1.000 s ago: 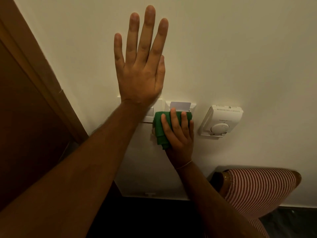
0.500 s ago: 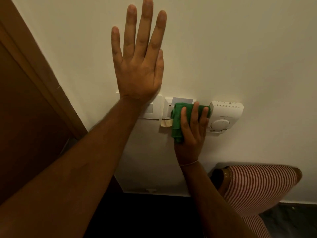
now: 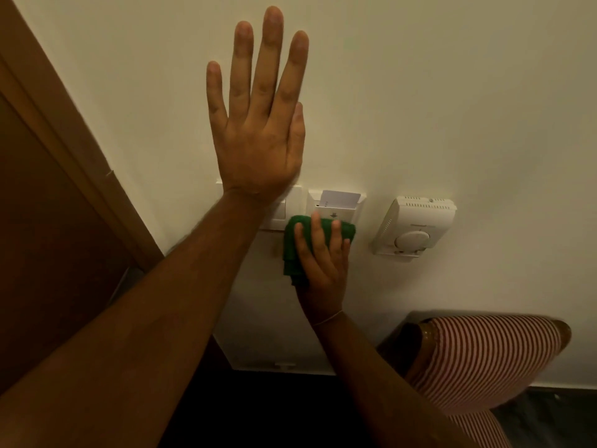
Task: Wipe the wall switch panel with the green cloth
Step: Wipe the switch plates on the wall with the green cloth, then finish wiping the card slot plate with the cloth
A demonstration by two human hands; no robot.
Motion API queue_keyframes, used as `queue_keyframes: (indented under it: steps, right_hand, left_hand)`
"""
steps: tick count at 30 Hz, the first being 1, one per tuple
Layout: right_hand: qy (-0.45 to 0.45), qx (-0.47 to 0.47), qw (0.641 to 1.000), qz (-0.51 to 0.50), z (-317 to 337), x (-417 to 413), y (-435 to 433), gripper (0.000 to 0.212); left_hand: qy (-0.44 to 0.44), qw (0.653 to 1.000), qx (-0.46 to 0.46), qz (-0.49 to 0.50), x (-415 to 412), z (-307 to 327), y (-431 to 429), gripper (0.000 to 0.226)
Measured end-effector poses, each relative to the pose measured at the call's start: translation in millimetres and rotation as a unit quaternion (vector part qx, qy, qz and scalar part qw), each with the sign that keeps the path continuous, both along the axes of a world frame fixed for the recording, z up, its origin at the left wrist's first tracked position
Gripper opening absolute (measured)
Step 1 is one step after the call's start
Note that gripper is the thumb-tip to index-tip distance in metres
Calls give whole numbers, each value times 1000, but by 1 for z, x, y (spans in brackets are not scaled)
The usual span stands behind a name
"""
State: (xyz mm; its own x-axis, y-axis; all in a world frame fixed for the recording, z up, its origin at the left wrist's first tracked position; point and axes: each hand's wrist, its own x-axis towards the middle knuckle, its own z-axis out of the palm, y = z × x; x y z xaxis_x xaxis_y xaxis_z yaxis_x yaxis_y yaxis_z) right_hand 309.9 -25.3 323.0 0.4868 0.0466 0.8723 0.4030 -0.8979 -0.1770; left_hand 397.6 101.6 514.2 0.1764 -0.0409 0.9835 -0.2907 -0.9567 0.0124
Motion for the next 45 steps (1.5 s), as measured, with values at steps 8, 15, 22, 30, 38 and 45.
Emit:
queue_keyframes:
  steps: [8, 15, 22, 30, 38, 45]
  right_hand:
    - [55, -37, 997, 32, 6, -15, -3, 76]
    - [19, -1, 996, 86, 86, -42, -31, 73]
    - [-102, 8, 993, 54, 267, -36, -85, 47]
    - [-134, -63, 988, 31, 314, -42, -107, 49]
    - [62, -73, 994, 48, 162, -92, -128, 55]
    - [269, -80, 958, 64, -4, -166, -166, 61]
  left_hand:
    - [19, 1000, 17, -4, -6, 3, 2, 65]
    - [74, 997, 15, 6, -27, 14, 1, 78]
    - [148, 988, 32, -17, -59, 32, 8, 73]
    - [141, 990, -14, -21, -96, 63, -17, 72]
    - [277, 956, 11, -92, -152, -43, -65, 69]
    - [447, 886, 74, -99, -216, -187, -104, 69]
